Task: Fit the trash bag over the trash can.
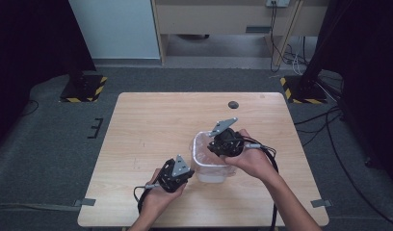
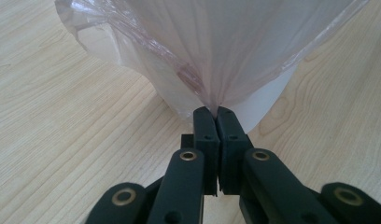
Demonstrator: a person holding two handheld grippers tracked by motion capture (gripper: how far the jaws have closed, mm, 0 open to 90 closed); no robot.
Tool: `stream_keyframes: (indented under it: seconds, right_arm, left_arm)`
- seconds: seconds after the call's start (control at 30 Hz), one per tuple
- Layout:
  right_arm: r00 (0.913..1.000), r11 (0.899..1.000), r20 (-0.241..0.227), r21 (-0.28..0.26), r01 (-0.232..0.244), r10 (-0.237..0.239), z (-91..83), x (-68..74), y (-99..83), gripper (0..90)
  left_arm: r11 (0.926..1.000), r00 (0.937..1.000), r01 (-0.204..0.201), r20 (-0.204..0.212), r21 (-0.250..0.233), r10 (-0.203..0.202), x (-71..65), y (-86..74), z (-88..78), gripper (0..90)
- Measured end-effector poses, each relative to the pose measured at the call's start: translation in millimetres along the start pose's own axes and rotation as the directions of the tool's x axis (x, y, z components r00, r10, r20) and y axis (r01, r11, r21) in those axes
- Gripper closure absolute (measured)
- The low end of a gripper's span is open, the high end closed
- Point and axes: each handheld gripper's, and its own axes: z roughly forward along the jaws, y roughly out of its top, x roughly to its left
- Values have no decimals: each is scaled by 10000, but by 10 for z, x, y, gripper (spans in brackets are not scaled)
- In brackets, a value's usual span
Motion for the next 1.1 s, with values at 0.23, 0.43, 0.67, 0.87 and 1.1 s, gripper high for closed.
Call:
stream_keyframes:
  seconds: [0.23, 0.43, 0.67, 0.87, 1.1]
  right_arm:
    - [9997, 9991, -197, 384, 155, -147, 160, -83, -29, 328]
    - [9994, 9998, -302, 138, 148, -143, 198, -86, -61, 292]
    - [9987, 9994, -396, -146, 307, -313, 206, -65, -60, 301]
    - [9982, 9984, -430, -396, 409, -426, 224, -63, -66, 284]
    - [9979, 9973, -463, -592, 430, -458, 220, -75, -90, 271]
  left_arm:
    - [10000, 10000, -15, 16, -29, 15, 12, -7, -29, 882]
    - [10000, 9999, -95, 77, -4, 95, -18, -6, -13, 875]
    - [9997, 9997, -231, 59, 45, 231, -55, -5, -16, 852]
    - [9997, 9997, -234, 98, -9, 234, -52, -13, -25, 834]
    - [9996, 9995, -288, 112, -5, 288, -70, -20, -21, 819]
